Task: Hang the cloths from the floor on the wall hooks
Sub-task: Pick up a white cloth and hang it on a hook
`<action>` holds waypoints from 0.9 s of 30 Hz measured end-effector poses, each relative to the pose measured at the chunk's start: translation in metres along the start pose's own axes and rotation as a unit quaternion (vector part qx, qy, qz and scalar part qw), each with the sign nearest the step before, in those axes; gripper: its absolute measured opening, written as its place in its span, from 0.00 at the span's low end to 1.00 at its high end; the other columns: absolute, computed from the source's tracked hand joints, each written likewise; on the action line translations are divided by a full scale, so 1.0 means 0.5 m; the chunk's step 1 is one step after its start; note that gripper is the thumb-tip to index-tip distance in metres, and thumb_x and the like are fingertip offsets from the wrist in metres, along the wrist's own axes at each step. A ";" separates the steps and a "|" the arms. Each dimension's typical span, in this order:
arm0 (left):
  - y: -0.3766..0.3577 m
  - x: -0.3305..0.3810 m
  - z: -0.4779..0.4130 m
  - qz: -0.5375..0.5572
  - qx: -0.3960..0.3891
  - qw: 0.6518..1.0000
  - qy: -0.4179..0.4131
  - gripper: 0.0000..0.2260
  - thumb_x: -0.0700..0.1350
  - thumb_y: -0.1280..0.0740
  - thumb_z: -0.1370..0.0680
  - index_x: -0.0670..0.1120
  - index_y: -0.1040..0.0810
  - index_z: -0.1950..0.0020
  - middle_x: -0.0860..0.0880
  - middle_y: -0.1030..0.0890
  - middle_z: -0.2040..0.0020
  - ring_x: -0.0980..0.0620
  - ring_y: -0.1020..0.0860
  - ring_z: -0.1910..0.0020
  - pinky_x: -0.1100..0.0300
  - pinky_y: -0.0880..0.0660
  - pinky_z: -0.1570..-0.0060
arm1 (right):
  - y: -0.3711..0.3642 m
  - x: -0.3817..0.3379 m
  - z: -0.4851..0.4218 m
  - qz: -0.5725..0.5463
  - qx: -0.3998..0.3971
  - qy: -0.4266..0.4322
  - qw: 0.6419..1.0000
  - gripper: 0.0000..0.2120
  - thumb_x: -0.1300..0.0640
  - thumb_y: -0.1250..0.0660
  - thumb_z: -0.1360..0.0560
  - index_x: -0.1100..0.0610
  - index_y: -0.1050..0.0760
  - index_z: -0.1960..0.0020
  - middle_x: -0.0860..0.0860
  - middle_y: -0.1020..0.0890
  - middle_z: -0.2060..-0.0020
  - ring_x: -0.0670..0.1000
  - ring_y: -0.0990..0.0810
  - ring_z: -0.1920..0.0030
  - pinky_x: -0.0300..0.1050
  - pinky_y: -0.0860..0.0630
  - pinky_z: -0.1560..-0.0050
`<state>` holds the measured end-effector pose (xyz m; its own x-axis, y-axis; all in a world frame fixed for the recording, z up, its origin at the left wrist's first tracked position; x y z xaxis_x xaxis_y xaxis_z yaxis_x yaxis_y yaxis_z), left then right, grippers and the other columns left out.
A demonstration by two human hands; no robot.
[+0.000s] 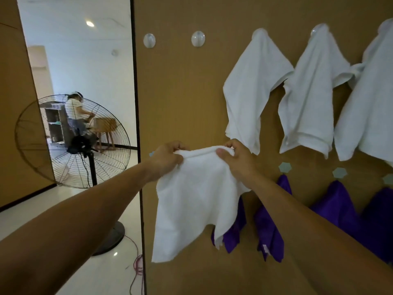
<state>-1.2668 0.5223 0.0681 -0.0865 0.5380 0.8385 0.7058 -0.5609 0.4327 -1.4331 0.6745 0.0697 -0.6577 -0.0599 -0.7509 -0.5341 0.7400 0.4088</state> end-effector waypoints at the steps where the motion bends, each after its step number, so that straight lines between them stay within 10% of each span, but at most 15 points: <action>1: 0.001 0.000 -0.012 0.006 0.022 1.000 -0.004 0.14 0.36 0.38 0.31 0.55 0.20 0.64 0.57 0.20 0.66 0.55 0.23 0.64 0.67 0.29 0.73 | -0.007 0.000 -0.014 0.003 -0.007 0.003 1.000 0.10 0.46 0.34 0.23 0.51 0.28 0.47 0.44 0.23 0.55 0.41 0.25 0.57 0.36 0.31 0.58; 8: 0.017 -0.061 -0.083 -0.014 -0.024 1.000 -0.013 0.16 0.65 0.29 0.35 0.54 0.17 0.61 0.57 0.17 0.63 0.58 0.19 0.63 0.66 0.26 0.66 | -0.133 0.007 -0.095 0.030 -0.045 -0.005 0.999 0.10 0.49 0.37 0.21 0.54 0.30 0.47 0.46 0.24 0.56 0.42 0.26 0.58 0.37 0.32 0.61; 17: 0.120 -0.302 -0.174 0.027 -0.049 0.998 -0.011 0.18 0.55 0.32 0.24 0.50 0.29 0.71 0.58 0.29 0.72 0.59 0.29 0.72 0.67 0.32 0.72 | -0.382 0.085 -0.161 0.049 -0.081 -0.065 0.993 0.10 0.49 0.36 0.21 0.55 0.24 0.46 0.53 0.20 0.50 0.54 0.21 0.51 0.49 0.25 0.52; 27: 0.200 -0.528 -0.288 -0.115 -0.082 0.989 -0.040 0.18 0.59 0.35 0.23 0.45 0.18 0.57 0.48 0.18 0.60 0.54 0.20 0.62 0.61 0.24 0.62 | -0.597 0.188 -0.197 0.085 -0.026 -0.148 0.985 0.08 0.48 0.35 0.22 0.50 0.28 0.58 0.48 0.21 0.63 0.48 0.23 0.61 0.47 0.27 0.60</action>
<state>-1.2745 0.2337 -0.0622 -0.1709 0.7069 0.6863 0.5495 -0.5098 0.6619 -1.3879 0.3819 -0.0716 -0.5606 0.2645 -0.7847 -0.4618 0.6867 0.5614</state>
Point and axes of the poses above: each hand's wrist, its own z-axis away from the middle knuckle, its own y-axis out of the back of the hand, x = y × z, the point moved 5 cm from there along -z, towards the middle knuckle
